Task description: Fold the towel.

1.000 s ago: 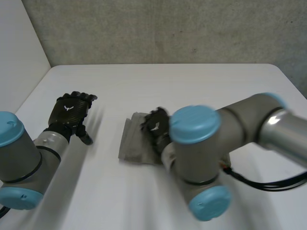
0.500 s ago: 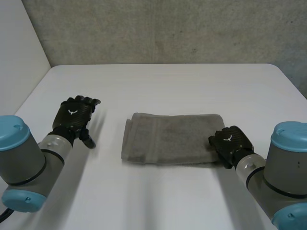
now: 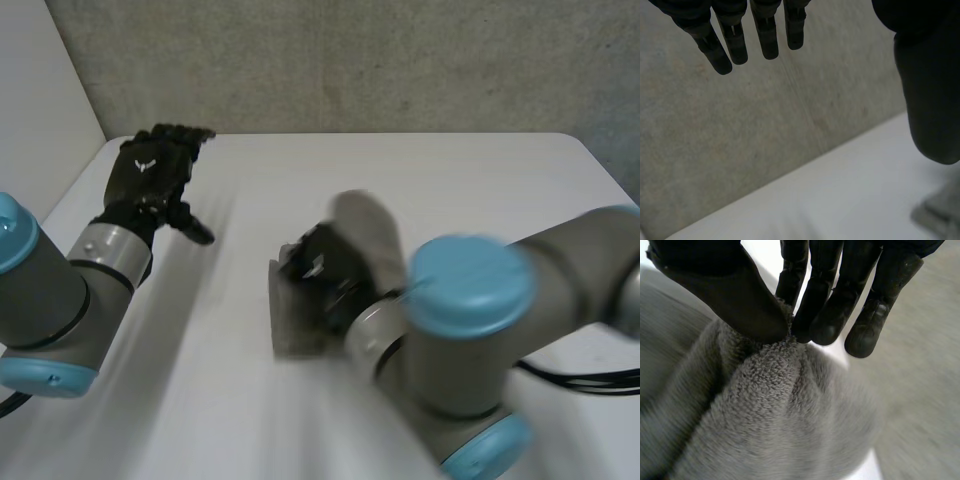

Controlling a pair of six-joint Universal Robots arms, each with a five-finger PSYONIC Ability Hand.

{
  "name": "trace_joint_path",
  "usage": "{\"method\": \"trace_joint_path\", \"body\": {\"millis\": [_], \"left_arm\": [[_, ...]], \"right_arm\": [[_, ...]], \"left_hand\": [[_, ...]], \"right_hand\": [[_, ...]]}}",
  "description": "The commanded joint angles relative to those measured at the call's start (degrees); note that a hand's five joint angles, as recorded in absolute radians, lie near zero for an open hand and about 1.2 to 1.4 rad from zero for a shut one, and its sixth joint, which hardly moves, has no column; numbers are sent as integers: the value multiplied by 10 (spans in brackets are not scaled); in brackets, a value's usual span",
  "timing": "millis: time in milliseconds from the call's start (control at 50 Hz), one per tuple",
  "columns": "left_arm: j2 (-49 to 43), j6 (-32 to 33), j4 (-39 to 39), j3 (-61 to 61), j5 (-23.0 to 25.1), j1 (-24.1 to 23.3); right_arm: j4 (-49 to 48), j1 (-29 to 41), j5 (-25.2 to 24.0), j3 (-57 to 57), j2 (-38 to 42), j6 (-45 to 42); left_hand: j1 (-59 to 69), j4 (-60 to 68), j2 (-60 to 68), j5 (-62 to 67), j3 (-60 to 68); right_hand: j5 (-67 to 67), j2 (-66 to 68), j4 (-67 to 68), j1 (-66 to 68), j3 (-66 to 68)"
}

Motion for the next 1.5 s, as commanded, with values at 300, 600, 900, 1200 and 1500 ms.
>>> {"method": "trace_joint_path", "body": {"millis": [300, 600, 900, 1200, 1500], "left_arm": [[-99, -113, -42, 75, -42, -80], [-186, -104, -55, 82, -43, -155], [-170, -23, -91, 97, -58, -150], [51, -27, -222, 184, -100, -110], [57, -31, -330, 235, -155, -102]], "right_arm": [[41, -85, 7, 32, -58, 223], [53, -152, -38, 18, 19, 275], [59, -158, -41, 4, -12, 307], [55, -225, 6, 22, -241, 399], [91, -229, 54, 3, -244, 392]], "left_hand": [[-29, -35, -29, -104, -23], [-29, -35, -29, -104, -23], [-41, -47, -40, -116, -34], [-31, -37, -30, -106, -24], [-37, -43, -37, -113, -31]], "right_hand": [[-640, -639, -643, -622, -642], [-640, -639, -643, -622, -642], [-640, -639, -643, -622, -642], [-640, -639, -643, -622, -642], [-640, -639, -643, -622, -642]]}}
